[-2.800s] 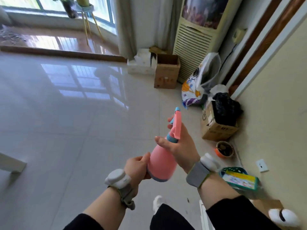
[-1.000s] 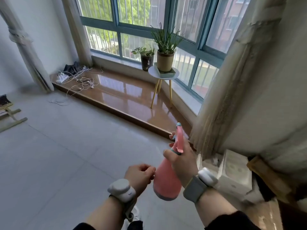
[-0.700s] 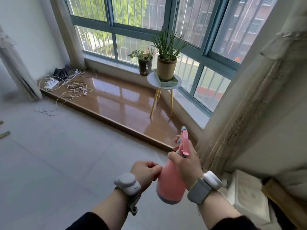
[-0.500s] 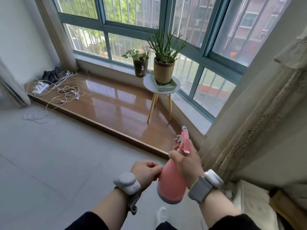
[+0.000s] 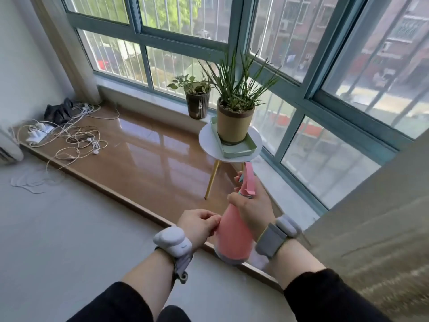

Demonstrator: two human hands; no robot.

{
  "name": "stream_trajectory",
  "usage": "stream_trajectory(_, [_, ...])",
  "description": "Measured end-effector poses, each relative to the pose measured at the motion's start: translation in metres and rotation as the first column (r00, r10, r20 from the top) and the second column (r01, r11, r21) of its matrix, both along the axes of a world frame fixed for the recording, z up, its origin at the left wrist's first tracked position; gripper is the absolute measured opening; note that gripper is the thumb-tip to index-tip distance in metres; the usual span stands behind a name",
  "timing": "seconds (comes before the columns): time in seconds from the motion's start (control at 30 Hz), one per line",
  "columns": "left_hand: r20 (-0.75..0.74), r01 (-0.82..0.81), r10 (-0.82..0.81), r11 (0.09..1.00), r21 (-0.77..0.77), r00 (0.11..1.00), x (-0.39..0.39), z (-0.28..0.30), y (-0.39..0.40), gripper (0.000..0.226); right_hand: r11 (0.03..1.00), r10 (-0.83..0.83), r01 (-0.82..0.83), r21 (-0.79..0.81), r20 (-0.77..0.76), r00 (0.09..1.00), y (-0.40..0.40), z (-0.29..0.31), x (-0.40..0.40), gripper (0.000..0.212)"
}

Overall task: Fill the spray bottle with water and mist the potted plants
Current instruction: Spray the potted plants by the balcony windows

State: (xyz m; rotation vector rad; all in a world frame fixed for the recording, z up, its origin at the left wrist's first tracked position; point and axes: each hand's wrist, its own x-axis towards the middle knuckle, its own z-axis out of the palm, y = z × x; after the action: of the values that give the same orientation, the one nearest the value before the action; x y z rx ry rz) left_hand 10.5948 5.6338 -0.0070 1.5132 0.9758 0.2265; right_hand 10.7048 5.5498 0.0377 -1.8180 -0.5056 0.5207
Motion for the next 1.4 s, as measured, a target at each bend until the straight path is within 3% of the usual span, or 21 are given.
stream_trajectory(0.17, [0.004,0.053,-0.053,0.998,0.027,0.999,0.061,-0.007,0.076,0.016,0.999,-0.041,0.041,-0.023,-0.014,0.999,0.074,-0.001,0.061,0.028])
stream_trajectory(0.33, [0.046,0.156,-0.155,0.988,-0.016,0.987,0.125,-0.008,0.156,0.023,0.978,-0.21,0.21,-0.01,-0.021,0.977,0.154,0.003,0.119,0.035])
stream_trajectory(0.6, [0.027,0.296,-0.296,0.955,-0.013,0.955,0.213,-0.004,0.239,0.011,0.953,-0.3,0.293,-0.072,-0.105,0.948,0.238,-0.004,0.215,0.026])
stream_trajectory(0.77, [-0.003,0.323,-0.323,0.946,0.003,0.946,0.259,-0.009,0.257,0.011,0.953,-0.257,0.226,-0.202,-0.143,0.956,0.258,-0.024,0.275,0.017])
stream_trajectory(0.93, [-0.112,0.321,-0.314,0.945,0.055,0.943,0.303,-0.016,0.259,0.041,0.938,-0.276,0.233,-0.257,-0.144,0.95,0.263,-0.036,0.324,0.02])
stream_trajectory(1.4, [-0.206,0.34,-0.311,0.932,0.126,0.928,0.353,-0.027,0.247,0.036,0.957,-0.237,0.189,-0.222,-0.215,0.947,0.258,-0.053,0.374,0.011])
